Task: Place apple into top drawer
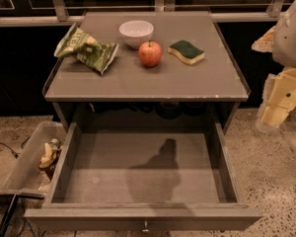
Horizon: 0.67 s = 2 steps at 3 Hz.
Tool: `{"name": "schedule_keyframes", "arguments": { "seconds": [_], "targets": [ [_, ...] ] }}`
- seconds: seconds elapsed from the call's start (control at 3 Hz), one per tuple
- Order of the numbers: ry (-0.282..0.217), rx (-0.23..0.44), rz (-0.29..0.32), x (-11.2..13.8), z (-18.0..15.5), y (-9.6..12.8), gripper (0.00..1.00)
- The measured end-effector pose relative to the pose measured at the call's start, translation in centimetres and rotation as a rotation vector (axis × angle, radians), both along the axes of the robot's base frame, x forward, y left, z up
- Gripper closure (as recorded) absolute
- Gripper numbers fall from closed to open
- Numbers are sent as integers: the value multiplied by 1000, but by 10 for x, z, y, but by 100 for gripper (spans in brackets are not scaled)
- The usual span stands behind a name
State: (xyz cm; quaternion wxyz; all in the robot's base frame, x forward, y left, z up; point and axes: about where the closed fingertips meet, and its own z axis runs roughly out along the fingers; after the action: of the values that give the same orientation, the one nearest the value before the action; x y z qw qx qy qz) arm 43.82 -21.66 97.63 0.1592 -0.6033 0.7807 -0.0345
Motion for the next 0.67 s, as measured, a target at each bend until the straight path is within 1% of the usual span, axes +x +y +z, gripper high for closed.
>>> {"name": "schedule_keyframes", "arguments": {
  "seconds": [0.33,0.67],
  "targets": [
    [-20,8,-1,4,4,2,0],
    [-85,51,1,28,6,9,0]
  ]
}}
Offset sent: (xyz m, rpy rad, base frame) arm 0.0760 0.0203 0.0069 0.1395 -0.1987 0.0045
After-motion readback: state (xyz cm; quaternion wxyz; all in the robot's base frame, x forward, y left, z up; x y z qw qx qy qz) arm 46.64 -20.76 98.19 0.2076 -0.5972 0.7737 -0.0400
